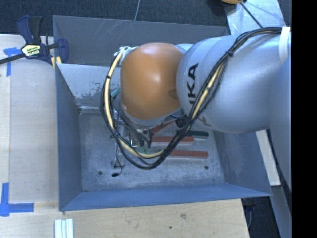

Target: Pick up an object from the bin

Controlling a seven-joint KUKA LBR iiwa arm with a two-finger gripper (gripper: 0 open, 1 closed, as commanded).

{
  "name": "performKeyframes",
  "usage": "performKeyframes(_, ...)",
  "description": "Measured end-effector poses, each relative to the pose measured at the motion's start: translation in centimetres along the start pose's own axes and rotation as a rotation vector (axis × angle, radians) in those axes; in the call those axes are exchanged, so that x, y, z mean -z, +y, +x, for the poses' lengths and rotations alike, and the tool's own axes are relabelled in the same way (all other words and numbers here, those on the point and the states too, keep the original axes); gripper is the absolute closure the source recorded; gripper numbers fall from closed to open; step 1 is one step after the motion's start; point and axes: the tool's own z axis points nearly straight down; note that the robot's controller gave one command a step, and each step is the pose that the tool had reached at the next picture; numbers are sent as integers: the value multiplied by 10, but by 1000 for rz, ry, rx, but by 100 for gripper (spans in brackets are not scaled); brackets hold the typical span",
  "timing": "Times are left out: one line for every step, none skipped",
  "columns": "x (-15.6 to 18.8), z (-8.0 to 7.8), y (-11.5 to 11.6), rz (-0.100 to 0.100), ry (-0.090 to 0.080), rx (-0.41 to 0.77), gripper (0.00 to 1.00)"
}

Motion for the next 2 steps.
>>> performKeyframes(4, -2, -1, -2, -8, -3, 0)
performKeyframes(-50, 5, 11, -4, -13, -4, 0)
